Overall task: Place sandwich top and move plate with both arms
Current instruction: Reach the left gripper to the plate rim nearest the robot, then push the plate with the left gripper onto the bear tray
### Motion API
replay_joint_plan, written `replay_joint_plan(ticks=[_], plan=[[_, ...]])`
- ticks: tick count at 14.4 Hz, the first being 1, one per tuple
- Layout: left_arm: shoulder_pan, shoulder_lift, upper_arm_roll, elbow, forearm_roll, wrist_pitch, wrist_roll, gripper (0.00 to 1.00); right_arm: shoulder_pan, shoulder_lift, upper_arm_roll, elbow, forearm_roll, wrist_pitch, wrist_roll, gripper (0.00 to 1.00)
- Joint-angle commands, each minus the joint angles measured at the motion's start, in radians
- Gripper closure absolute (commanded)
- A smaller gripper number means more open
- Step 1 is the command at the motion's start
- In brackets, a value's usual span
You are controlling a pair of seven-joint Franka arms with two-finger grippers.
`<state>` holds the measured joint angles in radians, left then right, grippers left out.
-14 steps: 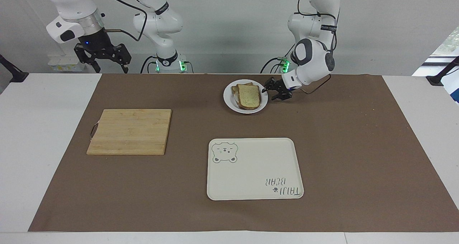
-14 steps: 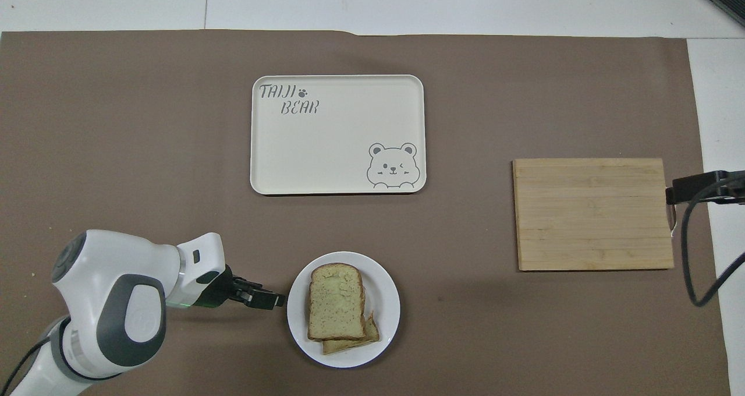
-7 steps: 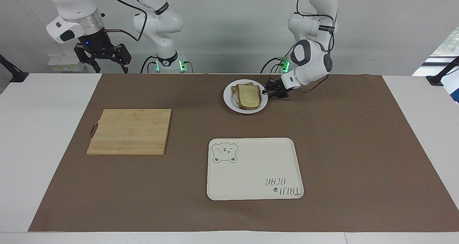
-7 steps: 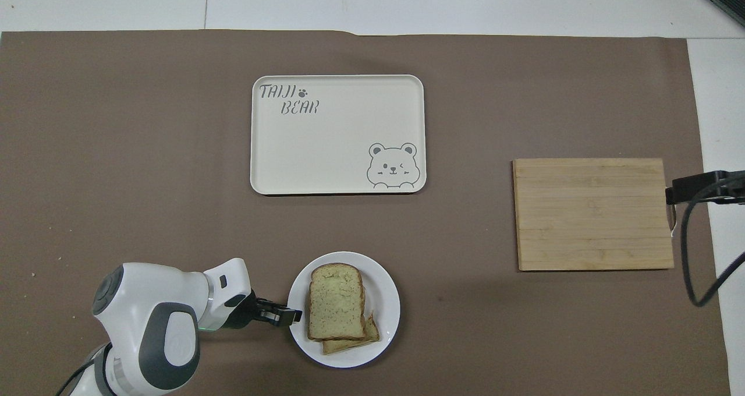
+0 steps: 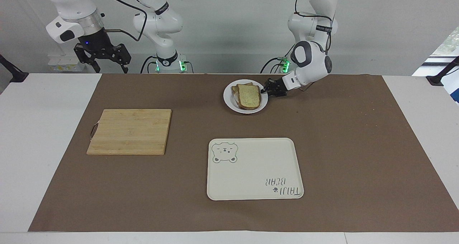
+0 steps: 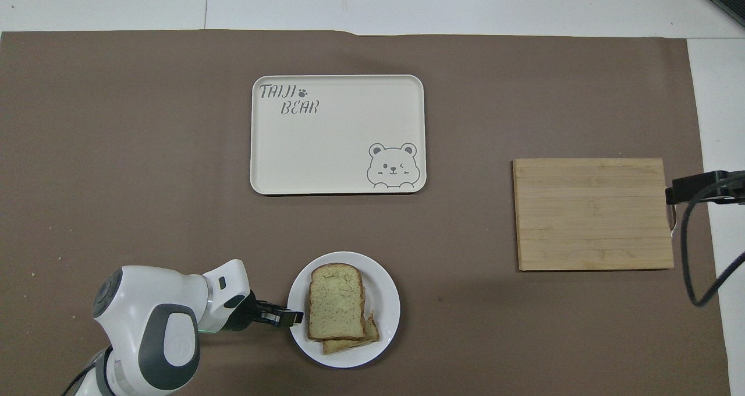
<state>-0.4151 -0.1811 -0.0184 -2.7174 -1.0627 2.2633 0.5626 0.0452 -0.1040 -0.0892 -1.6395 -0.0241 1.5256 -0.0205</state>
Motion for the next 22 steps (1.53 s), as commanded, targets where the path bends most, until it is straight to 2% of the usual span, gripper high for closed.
replay_joint_plan(ticks=[1, 3, 5, 7, 10, 12, 18, 20, 22], plan=[[-0.033, -0.018, 0.012, -0.027, -0.052, 0.019, 0.002, 0.66, -0.011, -0.005, 0.006, -0.005, -0.004, -0.007, 0.01, 0.0], [-0.028, -0.024, 0.012, -0.032, -0.072, 0.007, 0.003, 0.78, -0.011, -0.005, 0.006, -0.005, -0.004, -0.007, 0.011, 0.0], [-0.025, -0.026, 0.012, -0.032, -0.085, -0.004, 0.005, 1.0, -0.011, -0.005, 0.006, -0.005, -0.004, -0.007, 0.011, 0.0], [-0.022, -0.026, 0.012, -0.032, -0.091, -0.011, 0.008, 1.0, -0.011, -0.005, 0.006, -0.005, -0.004, -0.007, 0.013, 0.0], [-0.016, -0.026, 0.014, -0.028, -0.164, -0.016, 0.034, 1.0, -0.011, -0.005, 0.006, -0.005, -0.004, -0.01, 0.008, 0.0], [0.025, -0.028, 0.017, -0.013, -0.171, -0.066, 0.037, 1.0, -0.011, -0.005, 0.005, -0.005, -0.004, -0.012, 0.008, 0.0], [0.212, 0.011, 0.02, 0.14, -0.171, -0.24, 0.031, 1.0, -0.011, -0.008, 0.005, -0.01, -0.005, -0.007, 0.01, 0.0], [0.257, 0.07, 0.017, 0.224, -0.169, -0.261, 0.033, 1.0, -0.011, -0.011, 0.005, -0.02, -0.007, 0.022, 0.007, 0.0], [0.253, 0.142, 0.017, 0.331, -0.171, -0.237, 0.033, 1.0, -0.011, -0.011, 0.005, -0.019, -0.007, 0.012, 0.005, 0.0]])
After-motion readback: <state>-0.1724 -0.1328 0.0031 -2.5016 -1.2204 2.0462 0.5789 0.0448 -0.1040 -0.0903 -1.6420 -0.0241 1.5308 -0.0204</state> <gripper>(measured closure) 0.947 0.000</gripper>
